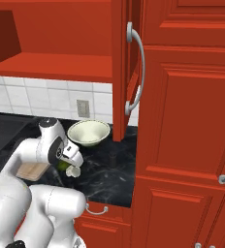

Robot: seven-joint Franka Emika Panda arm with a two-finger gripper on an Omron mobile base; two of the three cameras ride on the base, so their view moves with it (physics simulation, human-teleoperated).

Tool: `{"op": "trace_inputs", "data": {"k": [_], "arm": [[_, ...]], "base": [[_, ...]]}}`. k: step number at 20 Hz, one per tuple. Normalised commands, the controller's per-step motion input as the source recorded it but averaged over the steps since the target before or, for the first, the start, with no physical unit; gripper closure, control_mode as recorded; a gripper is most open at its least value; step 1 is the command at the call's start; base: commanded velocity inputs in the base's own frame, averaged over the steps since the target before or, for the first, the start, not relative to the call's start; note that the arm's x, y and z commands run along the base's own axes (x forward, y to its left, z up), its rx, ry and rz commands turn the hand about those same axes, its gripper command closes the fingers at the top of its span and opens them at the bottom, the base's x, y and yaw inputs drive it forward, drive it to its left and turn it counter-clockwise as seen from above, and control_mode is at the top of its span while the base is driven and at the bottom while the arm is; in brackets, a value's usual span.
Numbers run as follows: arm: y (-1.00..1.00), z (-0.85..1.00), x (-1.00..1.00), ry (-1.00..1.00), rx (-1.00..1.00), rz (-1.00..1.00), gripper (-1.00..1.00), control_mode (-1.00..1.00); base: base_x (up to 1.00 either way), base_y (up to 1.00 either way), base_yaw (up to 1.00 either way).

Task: Open the cabinet. Place the bowl and condiment on the counter. Then place the lime and garlic on the cutting board.

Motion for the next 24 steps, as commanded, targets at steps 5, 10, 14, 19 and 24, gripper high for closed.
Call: {"op": "trace_inputs", "data": {"k": [5, 10, 14, 19, 24], "arm": [[-0.24, -0.49, 0.00, 0.00, 0.01, -0.10, -1.00, -1.00], [-0.02, -0.46, 0.00, 0.00, 0.02, -0.12, -1.00, -1.00], [0.00, -0.39, -0.17, 0.00, 0.04, -0.15, -1.00, -1.00], [0.00, -0.38, 0.00, 0.01, 0.06, -0.17, -1.00, -1.00], [0.00, -0.48, 0.00, 0.00, 0.07, -0.14, -1.00, -1.00]], "base": [[0.00, 0.00, 0.00], [0.00, 0.00, 0.00], [0.00, 0.00, 0.00], [0.00, 0.00, 0.00], [0.00, 0.00, 0.00]]}}
